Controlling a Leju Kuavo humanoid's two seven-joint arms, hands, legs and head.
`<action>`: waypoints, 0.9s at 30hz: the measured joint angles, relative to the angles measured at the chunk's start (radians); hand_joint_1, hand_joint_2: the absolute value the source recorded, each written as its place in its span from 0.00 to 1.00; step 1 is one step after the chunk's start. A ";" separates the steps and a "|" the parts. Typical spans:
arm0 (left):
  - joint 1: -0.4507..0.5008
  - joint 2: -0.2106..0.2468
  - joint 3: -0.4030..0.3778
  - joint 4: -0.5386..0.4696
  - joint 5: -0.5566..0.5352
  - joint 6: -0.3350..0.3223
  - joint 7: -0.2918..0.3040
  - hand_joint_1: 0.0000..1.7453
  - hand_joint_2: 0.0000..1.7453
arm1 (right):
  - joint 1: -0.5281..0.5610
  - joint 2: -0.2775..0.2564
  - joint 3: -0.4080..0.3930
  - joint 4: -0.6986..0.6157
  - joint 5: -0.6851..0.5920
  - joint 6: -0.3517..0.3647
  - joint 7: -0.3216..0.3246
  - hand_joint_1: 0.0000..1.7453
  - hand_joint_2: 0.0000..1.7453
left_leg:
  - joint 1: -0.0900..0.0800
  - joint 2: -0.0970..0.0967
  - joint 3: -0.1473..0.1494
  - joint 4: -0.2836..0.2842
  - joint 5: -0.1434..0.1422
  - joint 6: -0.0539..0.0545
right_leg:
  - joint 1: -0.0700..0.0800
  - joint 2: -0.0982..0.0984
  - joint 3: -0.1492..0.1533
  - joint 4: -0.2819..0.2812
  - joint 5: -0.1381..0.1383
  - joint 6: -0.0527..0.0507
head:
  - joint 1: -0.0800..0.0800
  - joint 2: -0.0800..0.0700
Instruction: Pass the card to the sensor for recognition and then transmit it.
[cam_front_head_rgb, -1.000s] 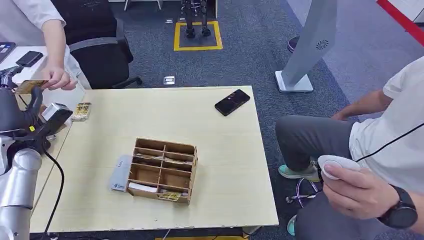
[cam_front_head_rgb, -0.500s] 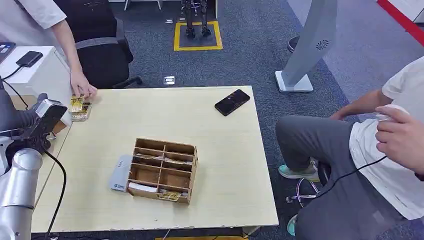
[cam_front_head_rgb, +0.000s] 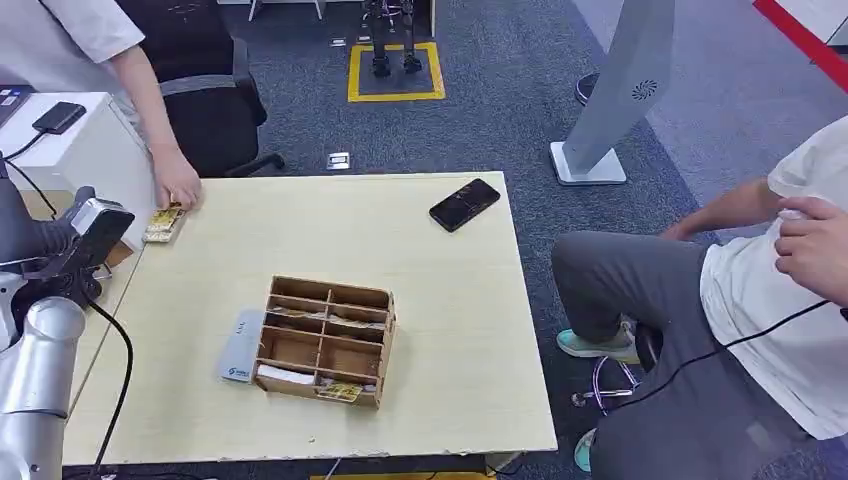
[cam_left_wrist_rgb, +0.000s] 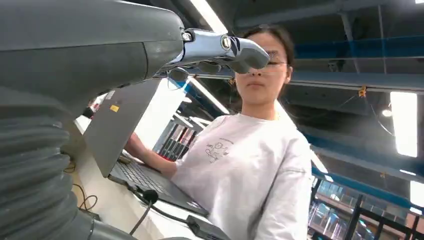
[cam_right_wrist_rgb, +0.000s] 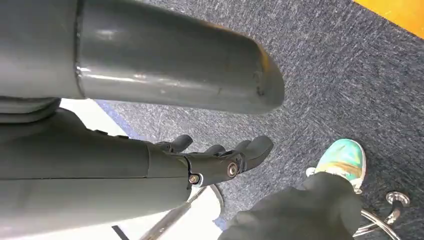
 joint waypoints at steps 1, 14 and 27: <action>0.002 0.000 0.000 0.000 0.001 -0.002 -0.003 0.00 1.00 | 0.000 0.000 0.000 0.000 0.000 0.000 0.000 0.00 0.00 | 0.000 0.000 0.000 0.000 0.000 0.000 | 0.000 0.000 0.000 0.000 0.000 0.000 | 0.000 0.000; 0.196 0.021 -0.325 -0.391 0.029 -0.656 -0.122 0.00 1.00 | 0.005 -0.002 -0.023 0.000 -0.012 -0.002 -0.014 0.00 0.00 | 0.000 -0.001 -0.002 0.001 0.000 0.000 | -0.002 -0.001 -0.001 -0.001 0.000 0.000 | 0.000 0.000; 0.206 0.115 -0.724 -0.571 0.063 -0.608 -0.019 0.00 1.00 | 0.009 -0.002 -0.050 0.000 -0.009 0.002 -0.014 0.00 0.00 | -0.001 0.001 -0.002 0.000 0.000 0.000 | -0.001 0.001 -0.003 0.000 0.001 0.002 | 0.003 0.000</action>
